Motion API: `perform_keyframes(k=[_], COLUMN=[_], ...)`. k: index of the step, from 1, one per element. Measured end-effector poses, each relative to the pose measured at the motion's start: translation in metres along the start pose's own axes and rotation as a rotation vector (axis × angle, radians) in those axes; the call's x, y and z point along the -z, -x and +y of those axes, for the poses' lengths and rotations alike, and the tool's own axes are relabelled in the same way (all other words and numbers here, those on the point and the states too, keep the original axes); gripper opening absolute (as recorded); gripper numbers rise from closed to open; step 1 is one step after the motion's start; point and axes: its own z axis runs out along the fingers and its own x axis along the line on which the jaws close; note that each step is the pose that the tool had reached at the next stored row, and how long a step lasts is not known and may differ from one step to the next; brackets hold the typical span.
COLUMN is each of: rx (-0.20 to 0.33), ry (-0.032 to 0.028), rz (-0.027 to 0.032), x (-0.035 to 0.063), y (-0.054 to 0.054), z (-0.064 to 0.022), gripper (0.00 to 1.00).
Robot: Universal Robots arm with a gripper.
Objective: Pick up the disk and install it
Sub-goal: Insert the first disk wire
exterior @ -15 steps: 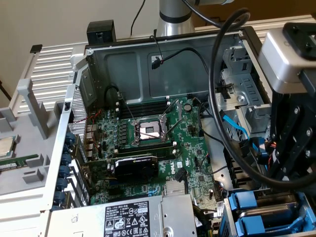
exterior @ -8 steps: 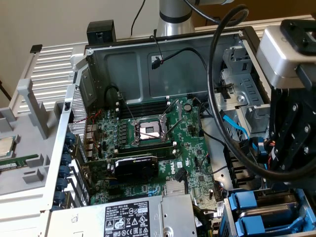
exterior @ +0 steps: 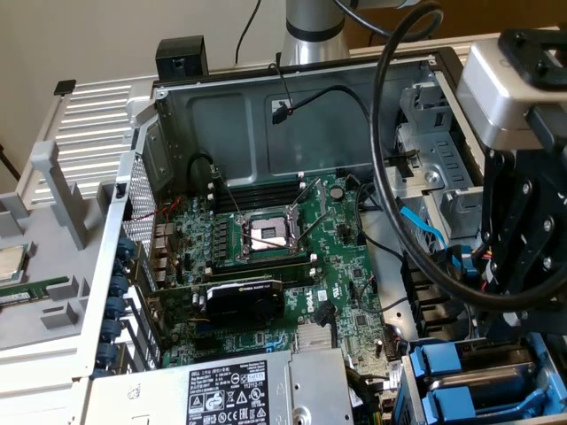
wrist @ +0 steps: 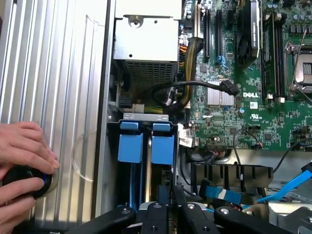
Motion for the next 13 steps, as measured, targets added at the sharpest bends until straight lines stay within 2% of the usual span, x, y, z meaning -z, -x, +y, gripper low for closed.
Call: perform_keyframes(k=[3, 5, 8, 11, 13], rx=[-0.001, -0.002, -0.004, -0.005, -0.006], ry=[0.0011, 0.0027, 0.0125, 0.0217, 0.0245], rz=[0.0022, 0.0062, 0.0103, 0.0106, 0.0102], x=[-0.0003, -0.0003, -0.0003, 0.0000, 0.0000], y=[0.0005, 0.0010, 0.0014, 0.0016, 0.0016], z=[-0.0006, -0.0012, -0.0028, -0.0046, -0.0060], gripper=[0.17, 0.17, 0.17, 0.17, 0.17])
